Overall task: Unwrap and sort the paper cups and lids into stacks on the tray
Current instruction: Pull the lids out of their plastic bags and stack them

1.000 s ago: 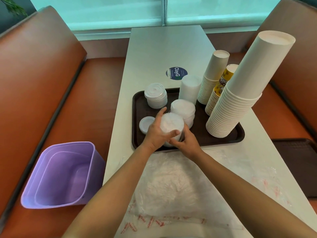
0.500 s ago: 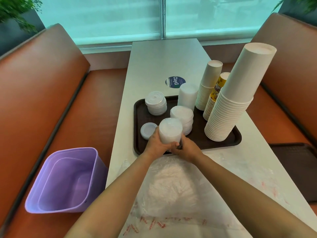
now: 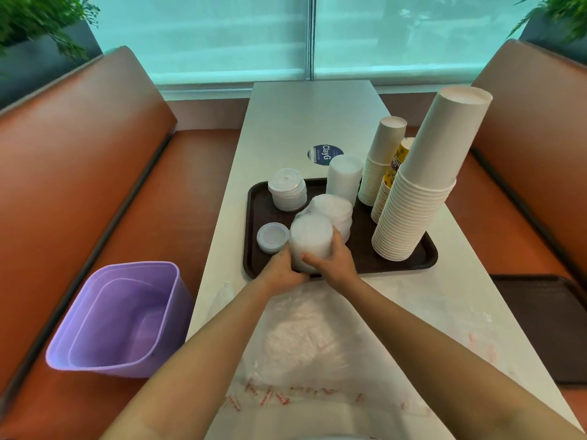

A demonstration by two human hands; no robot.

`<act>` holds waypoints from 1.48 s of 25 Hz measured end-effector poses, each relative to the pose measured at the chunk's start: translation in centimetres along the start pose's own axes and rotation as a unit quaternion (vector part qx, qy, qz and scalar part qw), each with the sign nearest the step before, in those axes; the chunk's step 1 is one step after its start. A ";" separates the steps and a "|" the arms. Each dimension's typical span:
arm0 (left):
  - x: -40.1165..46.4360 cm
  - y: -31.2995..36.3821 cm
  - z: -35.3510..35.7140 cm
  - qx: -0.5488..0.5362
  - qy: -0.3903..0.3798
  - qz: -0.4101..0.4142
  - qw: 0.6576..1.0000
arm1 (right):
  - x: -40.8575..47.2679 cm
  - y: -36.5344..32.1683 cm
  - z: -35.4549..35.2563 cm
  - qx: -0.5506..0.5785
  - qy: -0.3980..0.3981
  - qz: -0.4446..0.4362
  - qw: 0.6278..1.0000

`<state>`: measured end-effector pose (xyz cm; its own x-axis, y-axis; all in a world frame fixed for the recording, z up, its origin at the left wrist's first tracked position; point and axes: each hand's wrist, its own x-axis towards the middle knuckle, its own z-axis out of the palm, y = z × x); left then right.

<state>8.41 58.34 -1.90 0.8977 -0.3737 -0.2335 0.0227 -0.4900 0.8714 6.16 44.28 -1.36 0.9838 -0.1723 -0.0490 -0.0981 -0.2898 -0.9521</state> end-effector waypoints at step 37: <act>0.4 2.9 -1.7 -0.158 -0.008 0.051 0.986 | -1.3 0.3 0.2 -0.079 0.091 -0.051 0.991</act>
<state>9.56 58.09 1.31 0.8950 -0.4230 -0.1416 0.0703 -0.1796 0.9812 4.87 44.59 -1.68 0.9477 -0.2978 0.1151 -0.0352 -0.4557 -0.8894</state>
